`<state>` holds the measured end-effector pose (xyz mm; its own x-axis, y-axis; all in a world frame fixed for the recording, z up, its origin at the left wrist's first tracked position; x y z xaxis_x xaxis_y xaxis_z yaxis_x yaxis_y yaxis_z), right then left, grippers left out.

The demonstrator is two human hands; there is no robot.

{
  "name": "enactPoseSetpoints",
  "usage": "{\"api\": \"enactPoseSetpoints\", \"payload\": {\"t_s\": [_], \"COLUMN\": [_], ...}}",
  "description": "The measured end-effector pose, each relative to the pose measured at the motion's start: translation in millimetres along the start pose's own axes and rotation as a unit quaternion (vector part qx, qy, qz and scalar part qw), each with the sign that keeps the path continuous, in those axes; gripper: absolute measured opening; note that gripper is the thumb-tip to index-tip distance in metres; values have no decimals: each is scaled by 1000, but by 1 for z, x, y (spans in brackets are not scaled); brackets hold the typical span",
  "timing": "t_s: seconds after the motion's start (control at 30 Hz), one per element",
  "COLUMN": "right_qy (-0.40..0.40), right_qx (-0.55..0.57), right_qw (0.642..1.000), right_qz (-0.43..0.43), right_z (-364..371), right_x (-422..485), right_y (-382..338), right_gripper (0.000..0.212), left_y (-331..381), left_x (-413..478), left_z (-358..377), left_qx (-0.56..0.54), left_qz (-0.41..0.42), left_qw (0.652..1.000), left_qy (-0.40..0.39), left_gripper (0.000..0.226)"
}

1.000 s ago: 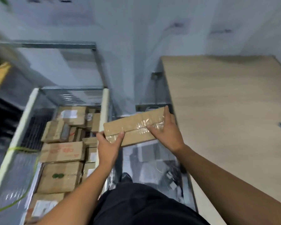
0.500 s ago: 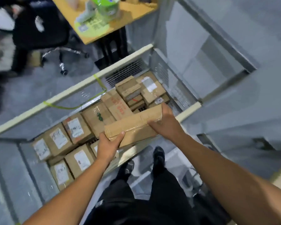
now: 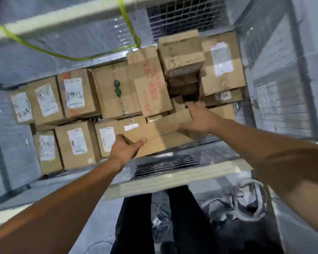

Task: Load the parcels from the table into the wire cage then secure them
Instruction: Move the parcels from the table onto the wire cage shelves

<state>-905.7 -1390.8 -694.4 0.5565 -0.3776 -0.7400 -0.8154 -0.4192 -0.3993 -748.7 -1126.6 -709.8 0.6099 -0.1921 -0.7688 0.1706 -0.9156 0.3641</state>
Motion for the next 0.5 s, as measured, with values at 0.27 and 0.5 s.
{"api": "enactPoseSetpoints", "payload": {"t_s": [0.27, 0.5], "right_qy": [-14, 9], "right_qx": [-51, -145], "right_qw": [997, 983], "right_qz": [57, 116], "right_z": [52, 44], "right_x": [78, 74], "right_y": [51, 24], "right_gripper": [106, 103], "left_y": [-12, 11], "left_x": [98, 97], "left_z": [74, 69], "left_qx": [-29, 9], "left_qz": [33, 38], "left_qw": [995, 994], "left_qy": [-90, -105], "left_gripper": [68, 77]}}
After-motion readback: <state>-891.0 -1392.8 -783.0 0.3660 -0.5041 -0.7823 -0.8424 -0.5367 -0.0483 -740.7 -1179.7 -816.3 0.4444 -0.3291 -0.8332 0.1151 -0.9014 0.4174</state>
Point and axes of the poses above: each hand's wrist, its own x-axis towards the middle knuckle, its own z-axis out of the palm, y = z × x, the point moved 1 cm from there along x, towards the middle knuckle, and after that the axes turned 5 degrees about y, right-handed, at the moved point
